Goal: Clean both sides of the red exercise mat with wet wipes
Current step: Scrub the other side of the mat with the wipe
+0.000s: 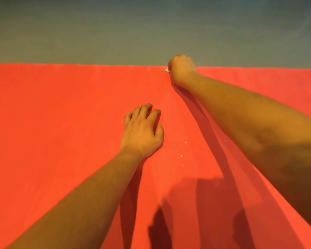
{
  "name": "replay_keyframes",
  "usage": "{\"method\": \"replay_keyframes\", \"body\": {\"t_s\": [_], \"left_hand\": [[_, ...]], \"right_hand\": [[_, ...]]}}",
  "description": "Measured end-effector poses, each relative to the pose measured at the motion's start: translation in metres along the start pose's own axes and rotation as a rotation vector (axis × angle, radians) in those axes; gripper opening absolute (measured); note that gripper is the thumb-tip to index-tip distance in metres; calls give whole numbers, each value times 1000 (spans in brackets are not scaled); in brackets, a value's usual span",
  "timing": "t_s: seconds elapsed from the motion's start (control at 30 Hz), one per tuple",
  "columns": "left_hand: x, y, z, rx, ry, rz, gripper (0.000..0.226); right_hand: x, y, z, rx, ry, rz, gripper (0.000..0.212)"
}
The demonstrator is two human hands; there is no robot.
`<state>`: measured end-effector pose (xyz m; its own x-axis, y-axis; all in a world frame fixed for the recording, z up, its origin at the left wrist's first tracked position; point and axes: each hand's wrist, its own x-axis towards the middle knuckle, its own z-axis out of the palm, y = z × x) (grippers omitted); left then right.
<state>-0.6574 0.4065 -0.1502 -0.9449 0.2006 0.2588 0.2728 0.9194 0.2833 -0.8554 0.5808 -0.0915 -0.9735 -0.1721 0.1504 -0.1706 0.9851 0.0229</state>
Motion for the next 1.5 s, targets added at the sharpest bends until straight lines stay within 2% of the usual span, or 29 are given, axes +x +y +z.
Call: {"method": "replay_keyframes", "body": {"t_s": [0.07,0.27,0.37,0.43,0.57,0.67,0.73,0.83,0.93,1.03,1.17,1.23,1.3,1.43,1.5], "left_hand": [[1,0,0,-6,14,0,40],[1,1,-2,2,32,0,35],[1,1,-3,-13,43,9,32],[1,1,-3,-13,50,14,32],[2,1,-4,-16,39,16,33],[2,1,-4,-14,39,18,33],[3,0,-4,-13,42,24,34],[2,-1,-3,-7,50,33,34],[3,-2,0,-16,66,32,30],[3,-2,1,-28,81,49,28],[3,-2,0,-29,66,60,29],[5,-2,0,-36,64,66,29],[5,-3,0,-44,73,75,29],[5,-4,2,-53,98,85,23],[5,-4,3,-43,96,82,24]], "right_hand": [[-26,-2,-5,22,-11,-38,20],[-158,-14,-16,103,57,-312,20],[-188,-9,-16,141,28,-422,14],[-175,-6,-15,147,24,-411,16],[-132,-11,-10,137,34,-188,20],[-139,-20,-13,158,26,-126,18],[-162,-24,-23,162,15,-172,17],[-210,-27,-35,161,-11,-340,22],[-248,-26,-39,185,-34,-470,16],[-224,-22,-33,179,-25,-402,14],[-164,-21,-24,141,-10,-175,19],[-162,-23,-25,130,-18,-151,18],[-181,-27,-30,112,-13,-200,19],[-239,-27,-36,159,-29,-422,24],[-250,-25,-36,170,-34,-456,22]]}}
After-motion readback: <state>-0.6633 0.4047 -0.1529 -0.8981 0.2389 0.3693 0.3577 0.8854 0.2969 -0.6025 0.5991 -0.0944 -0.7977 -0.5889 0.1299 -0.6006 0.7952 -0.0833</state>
